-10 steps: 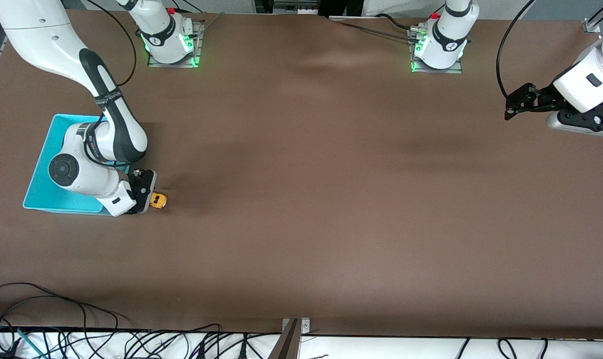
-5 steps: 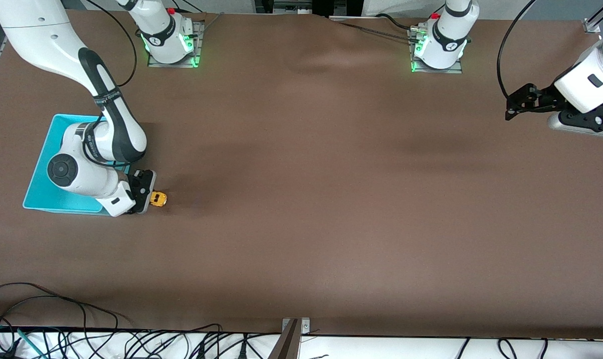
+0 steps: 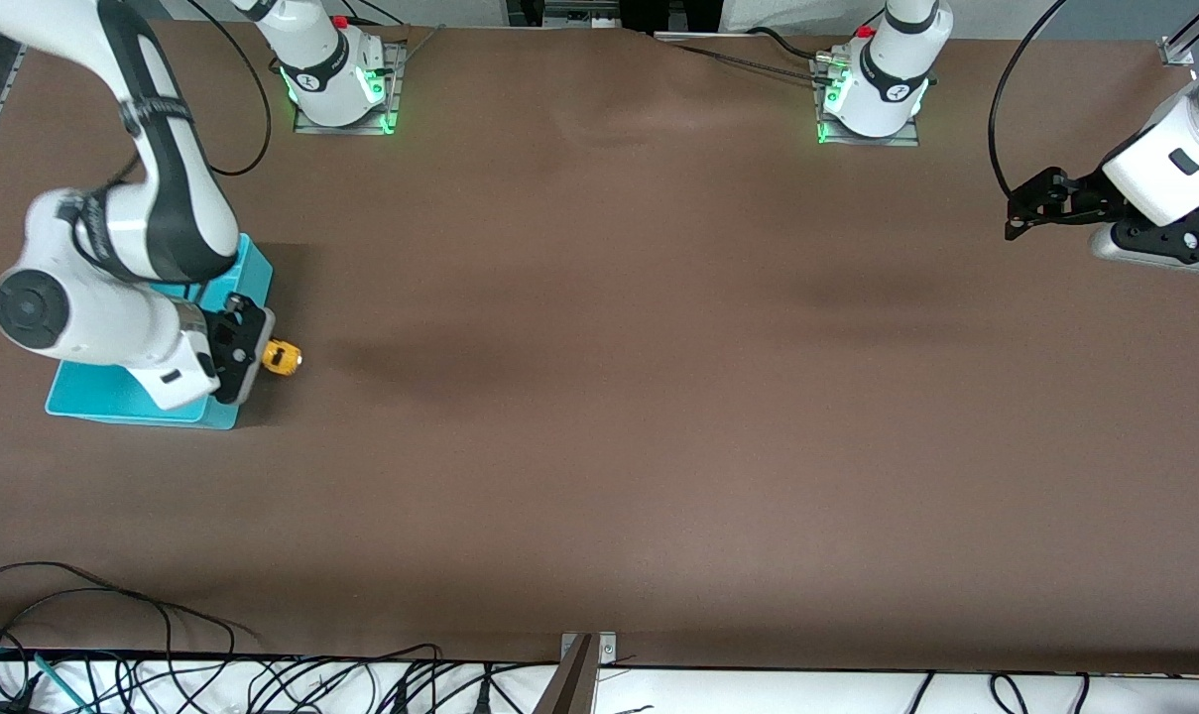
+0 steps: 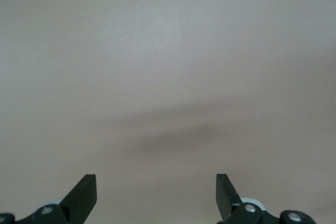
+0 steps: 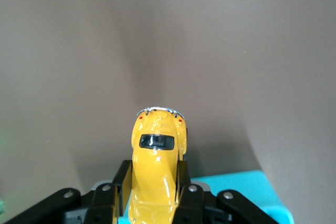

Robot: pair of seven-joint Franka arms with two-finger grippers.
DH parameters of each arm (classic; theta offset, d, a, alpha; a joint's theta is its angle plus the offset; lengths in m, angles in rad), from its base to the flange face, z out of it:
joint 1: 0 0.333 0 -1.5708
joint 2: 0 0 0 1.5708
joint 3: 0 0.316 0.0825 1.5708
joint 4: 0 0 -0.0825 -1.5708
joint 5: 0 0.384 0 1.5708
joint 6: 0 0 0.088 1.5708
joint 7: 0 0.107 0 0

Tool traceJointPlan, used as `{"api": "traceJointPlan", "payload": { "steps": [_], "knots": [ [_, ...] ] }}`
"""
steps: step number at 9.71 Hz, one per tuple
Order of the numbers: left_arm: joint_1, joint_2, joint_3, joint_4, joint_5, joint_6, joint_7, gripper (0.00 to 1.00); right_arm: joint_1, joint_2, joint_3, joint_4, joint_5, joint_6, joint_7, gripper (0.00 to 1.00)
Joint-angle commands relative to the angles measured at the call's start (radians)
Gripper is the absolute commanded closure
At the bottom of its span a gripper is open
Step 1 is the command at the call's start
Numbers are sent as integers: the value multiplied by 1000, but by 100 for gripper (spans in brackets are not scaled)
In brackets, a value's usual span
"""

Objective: Wind up and store yellow beetle car
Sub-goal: 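Lift the car with the right gripper and lower it into the bin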

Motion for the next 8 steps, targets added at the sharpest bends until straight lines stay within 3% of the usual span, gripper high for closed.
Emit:
{"api": "traceJointPlan", "payload": {
  "steps": [1,4,8],
  "knots": [
    [-5,1,6,7,-16,3,-8,0,-10,-67,-87,-21,-1,-60,-24,100],
    [-5,1,6,7,-16,3,-9,0,-11,-64,-235,-124,-5,82,-158,100],
    [-5,1,6,7,-16,3,-9,0,-14,-49,-293,-351,-3,459,-236,100]
  ]
}}
